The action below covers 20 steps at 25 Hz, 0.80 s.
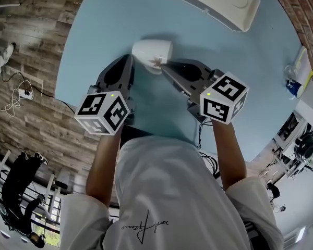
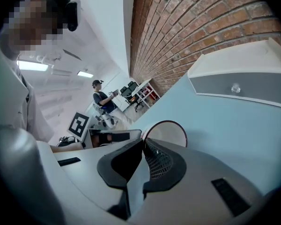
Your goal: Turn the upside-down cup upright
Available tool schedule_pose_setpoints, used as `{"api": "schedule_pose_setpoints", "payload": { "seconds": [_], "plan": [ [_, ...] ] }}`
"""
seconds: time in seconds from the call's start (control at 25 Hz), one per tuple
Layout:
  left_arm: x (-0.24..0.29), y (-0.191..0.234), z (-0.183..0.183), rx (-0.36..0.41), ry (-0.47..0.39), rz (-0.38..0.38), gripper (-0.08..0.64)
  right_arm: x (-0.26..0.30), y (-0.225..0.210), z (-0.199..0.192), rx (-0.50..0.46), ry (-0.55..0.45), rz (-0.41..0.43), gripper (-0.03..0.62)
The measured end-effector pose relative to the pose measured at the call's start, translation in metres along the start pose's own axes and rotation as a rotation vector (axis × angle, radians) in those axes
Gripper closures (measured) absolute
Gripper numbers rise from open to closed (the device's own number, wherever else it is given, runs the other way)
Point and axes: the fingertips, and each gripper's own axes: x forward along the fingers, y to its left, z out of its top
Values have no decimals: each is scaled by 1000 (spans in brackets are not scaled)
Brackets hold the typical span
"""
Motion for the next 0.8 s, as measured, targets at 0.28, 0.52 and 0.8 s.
{"api": "schedule_pose_setpoints", "payload": {
  "seconds": [0.28, 0.52, 0.8],
  "plan": [
    [-1, -3, -6, 5, 0, -4, 551, -4, 5, -5, -3, 13, -3, 569],
    [-3, -6, -15, 10, 7, -14, 551, -8, 10, -10, -20, 29, -12, 569],
    [-5, -12, -26, 6, 16, -29, 551, -16, 14, -19, -28, 49, -23, 569]
  ]
}}
